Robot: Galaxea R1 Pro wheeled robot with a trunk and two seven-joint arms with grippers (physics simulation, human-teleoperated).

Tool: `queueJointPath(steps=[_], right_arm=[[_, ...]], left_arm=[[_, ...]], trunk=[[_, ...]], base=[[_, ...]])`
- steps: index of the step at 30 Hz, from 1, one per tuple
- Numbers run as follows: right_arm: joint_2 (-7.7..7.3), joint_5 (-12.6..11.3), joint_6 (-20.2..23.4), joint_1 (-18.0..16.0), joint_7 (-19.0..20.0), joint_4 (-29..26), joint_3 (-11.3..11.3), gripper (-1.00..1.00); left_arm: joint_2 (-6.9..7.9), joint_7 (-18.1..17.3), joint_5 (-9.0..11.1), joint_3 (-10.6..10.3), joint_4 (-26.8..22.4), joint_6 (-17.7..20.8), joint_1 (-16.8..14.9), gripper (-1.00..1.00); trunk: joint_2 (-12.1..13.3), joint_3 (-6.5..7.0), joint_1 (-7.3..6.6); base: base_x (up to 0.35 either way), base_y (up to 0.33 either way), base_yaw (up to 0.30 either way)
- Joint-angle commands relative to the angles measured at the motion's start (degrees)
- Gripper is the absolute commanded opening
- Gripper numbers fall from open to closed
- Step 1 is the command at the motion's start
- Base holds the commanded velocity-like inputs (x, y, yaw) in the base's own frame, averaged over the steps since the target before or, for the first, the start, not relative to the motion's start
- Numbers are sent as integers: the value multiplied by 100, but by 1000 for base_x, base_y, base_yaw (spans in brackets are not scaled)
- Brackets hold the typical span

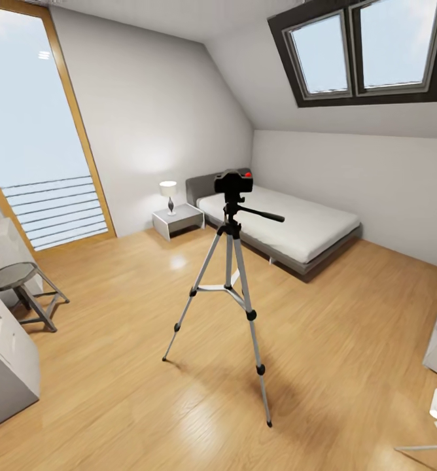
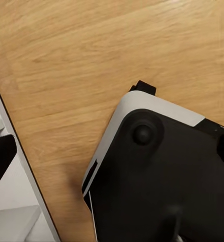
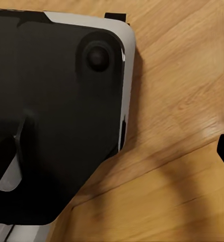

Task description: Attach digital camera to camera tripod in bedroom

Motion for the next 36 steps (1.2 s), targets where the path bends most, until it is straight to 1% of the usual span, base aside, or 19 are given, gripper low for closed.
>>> queueJointPath(steps=[1, 9, 13, 19, 26, 32, 33, 34, 35, 36], right_arm=[[-1, 53, -20, -8, -4, 8, -20, 100], [-7, 48, -287, -8, -116, 6, -25, 100], [-8, 51, -326, -8, -137, 3, -27, 100], [0, 52, -345, -8, -179, 3, -26, 100], [11, 45, -355, -8, -224, 4, -33, 100], [65, 32, -359, -8, -227, 4, -35, 100], [73, -141, -362, -8, -227, 3, -35, 100], [73, -480, -375, -8, -227, 3, -31, 100], [72, -611, -379, -8, -225, 3, -29, 100], [72, -660, -381, -8, -225, 3, -28, 100]], left_arm=[[-11, 16, 41, -47, 1, 9, -5, 100], [-104, 22, 43, -45, 9, 176, 15, 100], [-115, 28, 50, -45, 7, 261, 19, 100], [-124, 18, 42, -41, 6, 216, 20, 100], [-130, 8, -51, -71, -35, 120, 21, 100], [-128, 8, -56, -74, -89, 114, 21, 100], [-135, 8, -44, -66, -88, 113, 21, 100], [-137, 8, -31, -64, -84, 113, 21, 100], [-136, 8, -29, -63, -85, 113, 21, 100], [-135, 8, -29, -65, -85, 113, 21, 100]], trunk=[[-11, -2, 3], [-11, 72, 3], [-11, 109, 3], [-11, 165, 3], [-11, 230, 3], [-11, 285, 3], [-11, 294, 3], [-11, 304, 3], [-11, 313, 3], [-11, 322, 3]], base=[[0, 0, 0], [0, 0, 0], [0, 0, 0], [0, 0, 0], [0, 0, 0], [0, 0, 0], [0, 0, 0], [0, 0, 0], [0, 0, 0], [0, 0, 0]])
